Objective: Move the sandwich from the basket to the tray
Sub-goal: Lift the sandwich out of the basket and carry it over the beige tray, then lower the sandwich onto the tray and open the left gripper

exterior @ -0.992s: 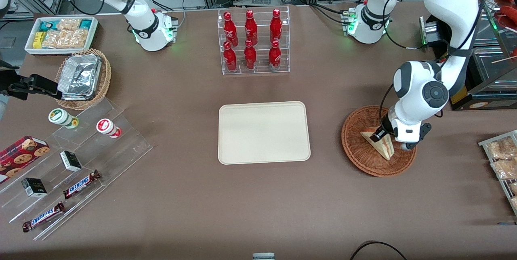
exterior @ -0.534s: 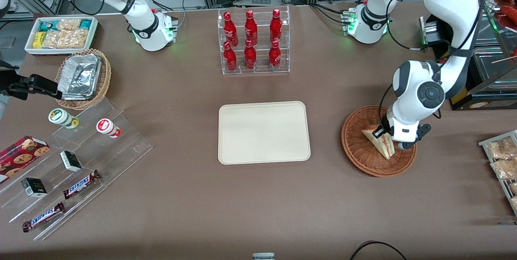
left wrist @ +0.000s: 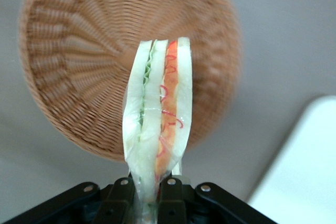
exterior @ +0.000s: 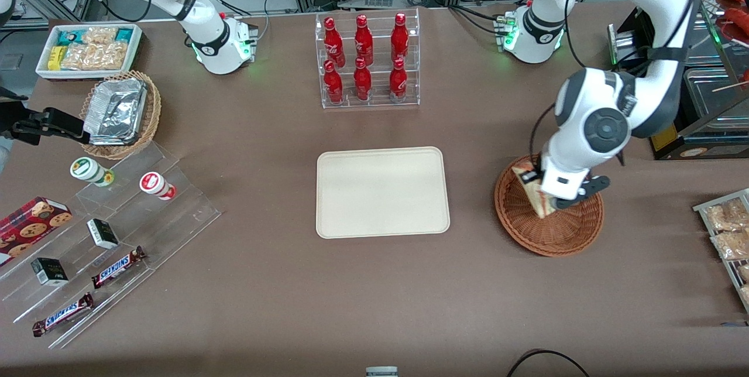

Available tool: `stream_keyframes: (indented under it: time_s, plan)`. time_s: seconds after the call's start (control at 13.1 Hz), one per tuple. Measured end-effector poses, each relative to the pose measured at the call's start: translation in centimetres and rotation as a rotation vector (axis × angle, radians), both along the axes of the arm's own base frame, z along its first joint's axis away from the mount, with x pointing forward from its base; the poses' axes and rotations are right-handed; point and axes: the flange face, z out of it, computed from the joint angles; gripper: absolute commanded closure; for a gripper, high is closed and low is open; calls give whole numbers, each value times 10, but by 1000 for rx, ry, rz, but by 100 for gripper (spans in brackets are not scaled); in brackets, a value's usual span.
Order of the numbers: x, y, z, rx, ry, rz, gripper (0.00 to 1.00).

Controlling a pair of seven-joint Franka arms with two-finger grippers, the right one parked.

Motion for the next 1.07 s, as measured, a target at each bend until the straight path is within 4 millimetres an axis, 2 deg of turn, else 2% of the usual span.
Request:
stream_keyframes:
  time_s: [0.15, 0.46, 0.69, 0.84, 1.07]
  plan:
    - [2, -46, 5, -19, -14, -23, 100]
    - [3, -137, -17, -50, -4, -35, 100]
    - [-5, -191, -25, -70, -4, -63, 100]
    - [-11, -219, -32, -82, -2, -80, 100]
    - [-23, -267, -52, -107, -1, -100, 100]
